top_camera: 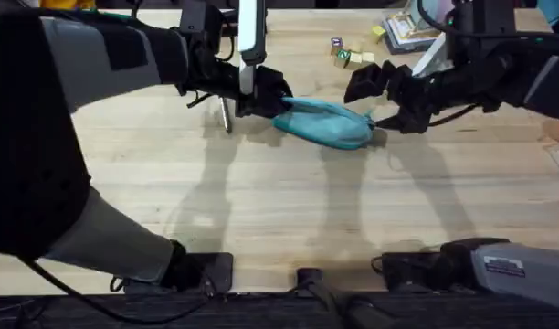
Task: Unzip the bag, pick up the pens from the table one at a time and place them inside, then zip the bag closed.
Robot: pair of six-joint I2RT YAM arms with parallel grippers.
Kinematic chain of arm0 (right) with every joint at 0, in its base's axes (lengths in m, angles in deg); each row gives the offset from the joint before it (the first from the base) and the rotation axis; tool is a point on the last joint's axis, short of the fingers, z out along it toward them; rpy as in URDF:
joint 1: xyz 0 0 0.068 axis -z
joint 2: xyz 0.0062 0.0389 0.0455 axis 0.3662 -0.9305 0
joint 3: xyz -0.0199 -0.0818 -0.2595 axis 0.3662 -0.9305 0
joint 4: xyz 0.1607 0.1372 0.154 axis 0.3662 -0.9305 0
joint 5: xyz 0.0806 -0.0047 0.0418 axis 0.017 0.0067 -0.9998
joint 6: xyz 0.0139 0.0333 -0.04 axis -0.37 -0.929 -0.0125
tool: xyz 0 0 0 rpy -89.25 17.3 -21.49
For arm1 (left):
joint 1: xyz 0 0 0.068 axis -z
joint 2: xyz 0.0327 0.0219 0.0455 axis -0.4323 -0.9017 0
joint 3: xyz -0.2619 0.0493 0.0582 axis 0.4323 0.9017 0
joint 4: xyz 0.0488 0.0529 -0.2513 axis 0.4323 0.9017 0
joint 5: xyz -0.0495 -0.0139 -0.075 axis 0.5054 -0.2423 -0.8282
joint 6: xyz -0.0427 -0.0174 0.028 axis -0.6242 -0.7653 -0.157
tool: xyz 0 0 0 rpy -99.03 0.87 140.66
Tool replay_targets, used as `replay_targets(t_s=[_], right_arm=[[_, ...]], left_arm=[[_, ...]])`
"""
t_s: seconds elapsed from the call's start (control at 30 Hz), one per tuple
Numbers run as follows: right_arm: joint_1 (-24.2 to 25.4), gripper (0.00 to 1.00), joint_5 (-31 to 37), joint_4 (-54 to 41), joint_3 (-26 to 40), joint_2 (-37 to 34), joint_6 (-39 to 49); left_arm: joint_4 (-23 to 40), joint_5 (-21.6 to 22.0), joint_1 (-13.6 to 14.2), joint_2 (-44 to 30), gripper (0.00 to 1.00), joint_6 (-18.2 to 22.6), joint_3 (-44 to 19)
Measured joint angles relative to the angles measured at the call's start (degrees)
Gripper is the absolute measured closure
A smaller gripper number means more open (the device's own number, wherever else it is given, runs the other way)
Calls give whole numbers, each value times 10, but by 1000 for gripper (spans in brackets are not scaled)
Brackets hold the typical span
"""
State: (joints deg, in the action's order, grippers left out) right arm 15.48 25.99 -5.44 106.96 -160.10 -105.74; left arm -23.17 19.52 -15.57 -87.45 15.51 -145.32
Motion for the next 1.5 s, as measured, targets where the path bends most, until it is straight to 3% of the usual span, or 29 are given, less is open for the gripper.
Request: replay_targets(t_s=[0.23, 0.37, 0.63, 1.03, 1.5], right_arm=[[0, 200, 5, -1, 0, -1, 4], [0, 407, 16, -6, 0, -1, 16], [1, 665, 30, -14, 0, -1, 37], [1, 806, 32, -14, 0, -1, 64], [1, 835, 32, -15, 0, 8, 87]], left_arm=[[0, 0, 0, 0, 958, 0, 0], [0, 0, -1, 0, 958, 0, 0], [0, 0, -1, 0, 959, 0, 0], [0, 0, -2, 0, 959, 0, 0], [3, 0, -2, 0, 959, 0, 0]])
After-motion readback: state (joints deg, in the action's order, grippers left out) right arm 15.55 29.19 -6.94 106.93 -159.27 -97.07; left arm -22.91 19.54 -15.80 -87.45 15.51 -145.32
